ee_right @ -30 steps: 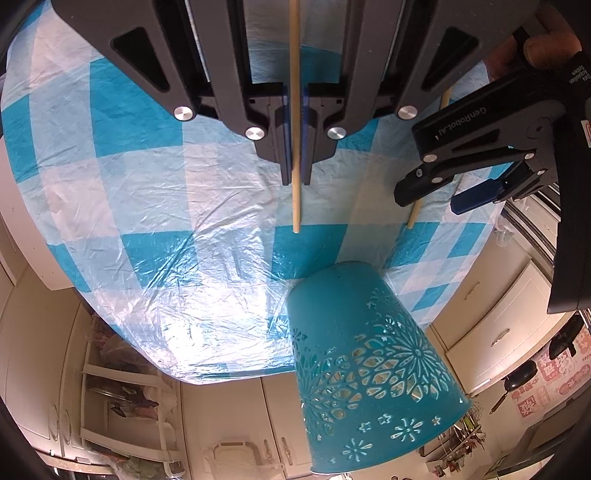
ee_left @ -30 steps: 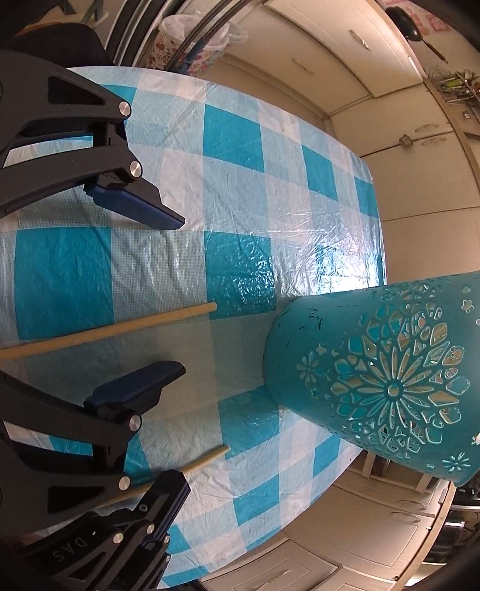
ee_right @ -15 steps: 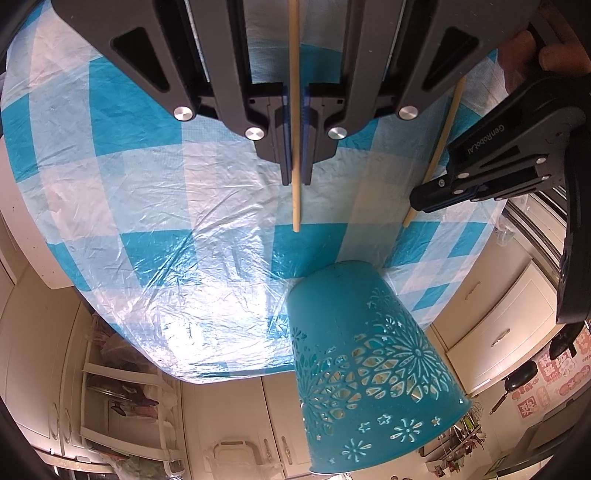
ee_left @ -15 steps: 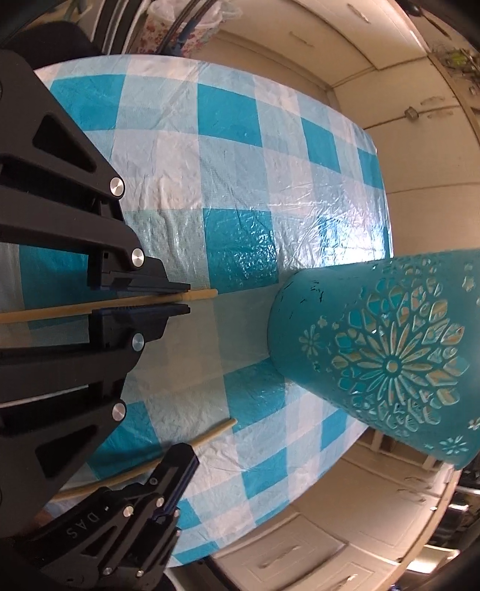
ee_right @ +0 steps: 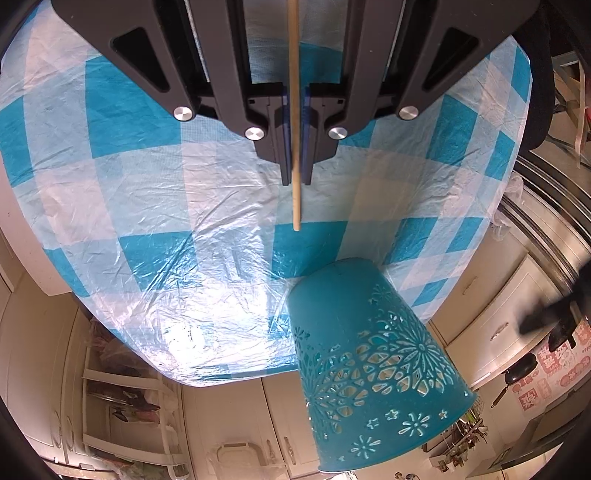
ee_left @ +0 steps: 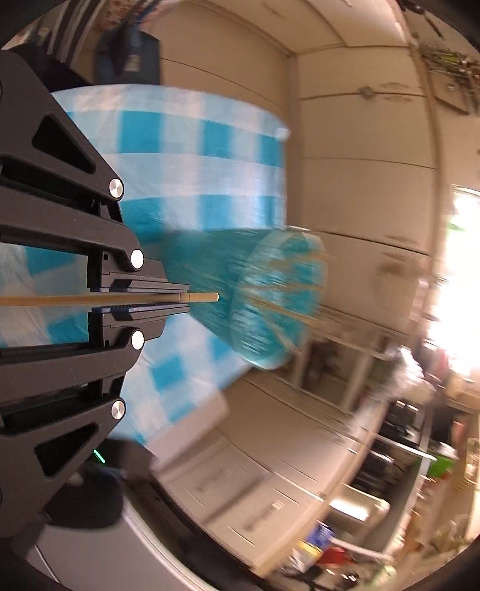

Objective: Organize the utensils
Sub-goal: 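Lift the stick over the teal basket and open the left gripper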

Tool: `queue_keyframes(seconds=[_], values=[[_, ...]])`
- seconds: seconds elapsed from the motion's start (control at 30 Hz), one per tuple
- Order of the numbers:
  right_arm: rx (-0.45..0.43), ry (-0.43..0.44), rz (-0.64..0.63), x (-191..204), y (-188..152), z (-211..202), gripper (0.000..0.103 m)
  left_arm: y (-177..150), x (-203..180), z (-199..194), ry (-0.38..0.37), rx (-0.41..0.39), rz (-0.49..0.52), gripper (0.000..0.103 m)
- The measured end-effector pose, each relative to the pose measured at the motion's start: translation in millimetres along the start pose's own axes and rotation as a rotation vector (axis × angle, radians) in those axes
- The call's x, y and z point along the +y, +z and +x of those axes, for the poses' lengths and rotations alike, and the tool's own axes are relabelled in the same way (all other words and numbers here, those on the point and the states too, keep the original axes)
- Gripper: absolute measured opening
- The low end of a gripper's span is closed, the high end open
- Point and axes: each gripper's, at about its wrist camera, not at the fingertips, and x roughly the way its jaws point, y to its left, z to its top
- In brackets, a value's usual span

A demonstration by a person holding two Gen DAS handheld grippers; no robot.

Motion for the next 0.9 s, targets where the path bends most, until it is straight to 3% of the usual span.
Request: queue_keyframes(seconds=[0.17,0.27,0.47,0.67,0.9], values=[[0.001,0.012,0.013,-3,1,1,0.006,69,-19,-14,0.010,-0.238,0.002,0.005],[0.001,0.019,0.020,-4,2,2,0.006,99,-19,-4,0.030,-0.326,-0.051,0.005],[0.002,0.034,0.029,-4,1,1,0.009,128,-21,27,0.163,-0.480,-0.091,0.005],[0.000,0.037,0.020,-1,2,1,0.013,120,-8,70,0.250,-0.471,-0.103,0.005],[0.000,0.032,0.015,0,2,2,0.013,85,6,87,0.271,-0.387,-0.077,0.005]])
